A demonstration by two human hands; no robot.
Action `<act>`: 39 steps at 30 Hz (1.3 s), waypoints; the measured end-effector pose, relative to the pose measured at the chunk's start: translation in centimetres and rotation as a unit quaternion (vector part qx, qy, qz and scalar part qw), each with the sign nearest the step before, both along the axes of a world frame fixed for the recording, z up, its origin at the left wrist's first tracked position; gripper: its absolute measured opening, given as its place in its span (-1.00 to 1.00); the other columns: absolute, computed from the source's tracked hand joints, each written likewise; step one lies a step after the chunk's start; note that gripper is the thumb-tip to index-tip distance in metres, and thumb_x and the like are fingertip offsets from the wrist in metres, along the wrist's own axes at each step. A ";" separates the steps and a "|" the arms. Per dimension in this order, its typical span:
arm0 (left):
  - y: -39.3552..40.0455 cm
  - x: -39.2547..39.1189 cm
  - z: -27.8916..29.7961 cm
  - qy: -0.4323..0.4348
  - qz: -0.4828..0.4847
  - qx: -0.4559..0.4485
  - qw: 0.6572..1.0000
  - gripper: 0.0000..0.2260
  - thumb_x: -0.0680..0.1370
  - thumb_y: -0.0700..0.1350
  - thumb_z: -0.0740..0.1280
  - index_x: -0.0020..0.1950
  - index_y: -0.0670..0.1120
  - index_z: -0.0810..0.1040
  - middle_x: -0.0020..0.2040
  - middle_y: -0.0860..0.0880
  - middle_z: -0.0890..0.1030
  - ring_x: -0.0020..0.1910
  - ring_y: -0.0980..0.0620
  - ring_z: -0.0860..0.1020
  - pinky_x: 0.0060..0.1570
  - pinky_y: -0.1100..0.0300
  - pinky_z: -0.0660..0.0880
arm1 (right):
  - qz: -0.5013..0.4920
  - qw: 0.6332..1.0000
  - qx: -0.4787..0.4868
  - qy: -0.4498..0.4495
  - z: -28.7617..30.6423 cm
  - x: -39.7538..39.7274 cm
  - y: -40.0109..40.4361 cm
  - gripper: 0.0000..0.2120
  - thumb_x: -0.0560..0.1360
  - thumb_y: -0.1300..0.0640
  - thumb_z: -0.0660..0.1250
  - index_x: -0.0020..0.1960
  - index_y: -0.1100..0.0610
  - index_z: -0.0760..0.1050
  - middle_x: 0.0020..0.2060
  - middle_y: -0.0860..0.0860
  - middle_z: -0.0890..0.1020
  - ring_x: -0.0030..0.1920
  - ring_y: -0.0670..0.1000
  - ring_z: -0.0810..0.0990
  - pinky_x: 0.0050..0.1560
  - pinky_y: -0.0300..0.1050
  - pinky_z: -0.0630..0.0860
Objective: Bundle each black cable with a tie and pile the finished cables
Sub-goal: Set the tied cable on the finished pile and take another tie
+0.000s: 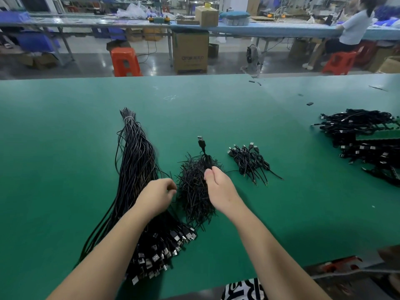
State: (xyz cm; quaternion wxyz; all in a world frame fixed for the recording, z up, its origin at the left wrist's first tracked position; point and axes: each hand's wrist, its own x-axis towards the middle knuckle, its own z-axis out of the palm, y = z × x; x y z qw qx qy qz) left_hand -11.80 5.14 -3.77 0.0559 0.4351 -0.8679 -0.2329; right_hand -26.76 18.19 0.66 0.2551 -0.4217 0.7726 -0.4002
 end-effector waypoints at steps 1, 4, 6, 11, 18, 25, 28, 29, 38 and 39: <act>0.2 0.1 -0.8 -0.038 -0.005 -0.028 0.999 -0.86 0.64 -0.04 0.29 0.14 0.04 0.61 0.04 0.08 0.66 -0.06 0.08 0.59 -0.01 0.13 0.57 | -0.004 1.000 0.002 -0.007 0.0 0.0 0.1 -0.64 0.72 -0.04 -0.02 -0.09 0.14 0.36 -0.23 -0.02 0.45 -0.20 -0.02 0.42 -0.16 -0.10 0.36; 0.4 0.5 -2.1 -0.060 -0.009 -0.092 0.994 -0.84 0.65 0.03 0.24 0.14 0.06 0.58 0.05 0.10 0.63 -0.04 0.05 0.59 -0.11 0.14 0.52 | -0.014 1.000 -0.001 -0.017 -0.2 0.2 0.2 -0.64 0.71 -0.04 -0.02 -0.10 0.15 0.35 -0.24 -0.01 0.43 -0.20 -0.01 0.40 -0.16 -0.10 0.36; 0.2 0.5 -2.5 -0.066 -0.018 -0.100 0.993 -0.82 0.63 0.04 0.27 0.18 0.06 0.56 0.10 0.10 0.61 0.01 0.04 0.60 -0.09 0.13 0.54 | -0.015 1.000 -0.001 -0.015 -0.3 0.2 0.3 -0.63 0.71 -0.03 -0.02 -0.08 0.18 0.36 -0.23 0.01 0.43 -0.20 0.00 0.40 -0.17 -0.11 0.36; -0.3 0.4 -2.7 -0.129 -0.052 -0.084 0.987 -0.83 0.60 -0.03 0.34 0.20 0.08 0.56 0.11 0.05 0.55 0.03 -0.02 0.60 -0.03 0.07 0.57 | -0.017 1.000 -0.004 -0.018 -0.3 0.3 0.2 -0.62 0.71 -0.03 -0.02 -0.06 0.21 0.37 -0.23 0.00 0.43 -0.22 -0.03 0.39 -0.16 -0.12 0.36; -0.2 0.7 -3.1 -0.138 -0.067 -0.101 0.983 -0.84 0.63 -0.15 0.24 0.06 0.09 0.54 -0.02 0.07 0.43 -0.14 -0.05 0.56 -0.22 0.12 0.39 | -0.005 1.000 -0.006 0.004 -1.1 0.5 0.1 -0.63 0.71 -0.07 -0.02 -0.17 0.11 0.30 -0.31 -0.04 0.39 -0.29 -0.05 0.36 -0.23 -0.09 0.33; -0.3 2.0 -1.3 -0.052 -0.067 -0.118 0.989 -0.95 0.64 -0.06 0.27 -0.01 0.09 0.46 -0.05 0.14 0.50 -0.13 0.08 0.53 -0.17 0.17 0.50 | 0.027 1.000 0.003 0.013 -1.6 0.4 0.1 -0.64 0.71 -0.07 -0.02 -0.16 0.08 0.31 -0.27 -0.04 0.46 -0.31 -0.09 0.37 -0.29 -0.16 0.30; -0.9 2.7 0.2 -0.031 -0.067 -0.114 0.991 -0.94 0.63 -0.08 0.30 -0.02 0.08 0.50 -0.06 0.14 0.52 -0.07 0.08 0.54 -0.08 0.17 0.51 | 0.022 1.000 -0.005 0.009 -1.4 0.4 0.1 -0.65 0.72 -0.06 0.00 -0.19 0.05 0.26 -0.31 -0.12 0.42 -0.35 -0.18 0.35 -0.32 -0.25 0.25; -1.2 2.9 0.6 -0.023 -0.069 -0.103 0.992 -0.92 0.62 -0.10 0.32 -0.02 0.08 0.53 -0.06 0.14 0.52 -0.05 0.08 0.55 -0.03 0.17 0.52 | 0.022 1.000 -0.008 0.006 -1.4 0.4 0.1 -0.65 0.72 -0.05 0.00 -0.20 0.05 0.23 -0.32 -0.13 0.38 -0.35 -0.17 0.32 -0.31 -0.24 0.24; -0.6 3.0 2.9 0.175 0.065 0.065 0.980 -0.85 0.63 -0.14 0.34 0.02 0.01 0.71 -0.34 0.04 0.60 -0.42 -0.01 0.46 -0.38 0.18 0.43 | 0.089 0.993 -0.045 -0.069 -1.1 2.1 0.2 -0.66 0.70 -0.13 0.01 -0.12 0.06 0.33 -0.38 -0.14 0.33 -0.46 -0.19 0.27 -0.31 -0.16 0.25; -0.2 2.7 3.0 0.225 0.096 0.114 0.963 -0.84 0.62 -0.15 0.34 -0.05 0.02 0.71 -0.41 0.03 0.55 -0.47 0.03 0.40 -0.43 0.20 0.38 | 0.102 0.991 -0.048 -0.067 -1.3 2.4 0.1 -0.65 0.69 -0.13 0.02 -0.11 0.07 0.33 -0.38 -0.13 0.33 -0.45 -0.18 0.27 -0.31 -0.12 0.27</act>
